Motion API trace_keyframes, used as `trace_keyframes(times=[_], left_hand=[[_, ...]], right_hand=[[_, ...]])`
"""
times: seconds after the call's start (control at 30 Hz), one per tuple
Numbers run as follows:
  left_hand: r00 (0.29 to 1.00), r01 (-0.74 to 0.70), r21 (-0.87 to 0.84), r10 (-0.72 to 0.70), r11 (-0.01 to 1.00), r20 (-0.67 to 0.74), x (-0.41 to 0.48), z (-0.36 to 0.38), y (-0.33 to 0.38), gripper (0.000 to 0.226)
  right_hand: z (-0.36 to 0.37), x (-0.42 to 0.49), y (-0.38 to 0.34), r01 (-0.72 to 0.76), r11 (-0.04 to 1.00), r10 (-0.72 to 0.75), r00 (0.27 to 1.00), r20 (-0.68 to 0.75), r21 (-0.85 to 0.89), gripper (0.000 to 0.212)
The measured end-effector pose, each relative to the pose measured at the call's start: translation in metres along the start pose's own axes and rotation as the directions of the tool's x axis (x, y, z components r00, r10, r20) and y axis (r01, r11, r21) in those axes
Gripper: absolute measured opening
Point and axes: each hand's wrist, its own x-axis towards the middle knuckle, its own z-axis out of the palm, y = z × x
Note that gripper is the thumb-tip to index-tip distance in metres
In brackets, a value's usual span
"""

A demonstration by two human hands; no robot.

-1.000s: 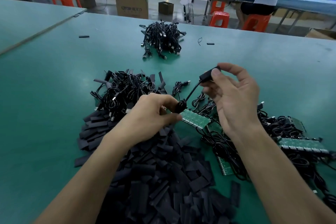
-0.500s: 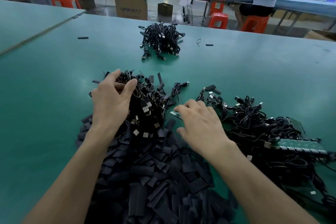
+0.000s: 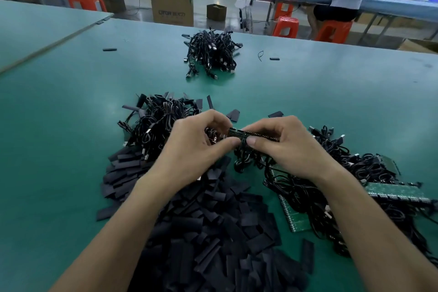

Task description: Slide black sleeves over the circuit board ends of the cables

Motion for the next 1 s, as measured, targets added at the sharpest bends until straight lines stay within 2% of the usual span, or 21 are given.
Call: trace_keyframes(times=[0.07, 0.13, 0.2, 0.3, 0.4, 0.5, 0.7, 1.0], left_hand=[[0.995, 0.096, -0.155, -0.091, 0.983, 0.038, 0.000, 0.005, -0.001, 0.017], [0.990, 0.139, -0.211, -0.131, 0.967, 0.050, 0.001, 0.005, -0.002, 0.014], [0.987, 0.152, -0.237, -0.135, 0.959, 0.085, 0.001, 0.005, -0.002, 0.013], [0.984, 0.157, -0.235, -0.131, 0.959, 0.123, 0.001, 0.006, -0.001, 0.013], [0.979, 0.159, -0.246, -0.121, 0.956, 0.163, 0.000, 0.006, 0.000, 0.013], [0.974, 0.155, -0.261, -0.104, 0.953, 0.199, -0.001, 0.006, 0.001, 0.011], [0.959, 0.147, -0.259, -0.074, 0.955, 0.272, -0.001, 0.001, 0.001, 0.009], [0.927, 0.174, -0.321, -0.046, 0.931, 0.372, -0.003, 0.001, 0.000, 0.013]], right_hand=[[-0.001, -0.002, 0.003, 0.036, 0.993, -0.039, 0.999, 0.026, 0.114, 0.028], [-0.001, -0.004, 0.005, 0.033, 0.980, -0.043, 0.998, 0.045, 0.198, 0.030], [-0.004, -0.004, 0.007, 0.014, 0.978, -0.027, 0.998, 0.061, 0.208, 0.025], [-0.011, -0.002, 0.004, 0.013, 0.999, -0.015, 0.998, 0.064, 0.044, 0.012], [-0.016, 0.003, -0.006, 0.025, 0.992, -0.015, 0.997, 0.082, -0.121, 0.011], [-0.014, 0.008, -0.011, 0.011, 0.986, 0.016, 0.987, 0.160, -0.167, 0.012], [-0.009, 0.006, -0.005, -0.026, 0.998, 0.009, 0.962, 0.273, 0.058, 0.004], [-0.011, 0.007, 0.001, -0.015, 0.995, -0.021, 0.939, 0.344, 0.104, 0.009]])
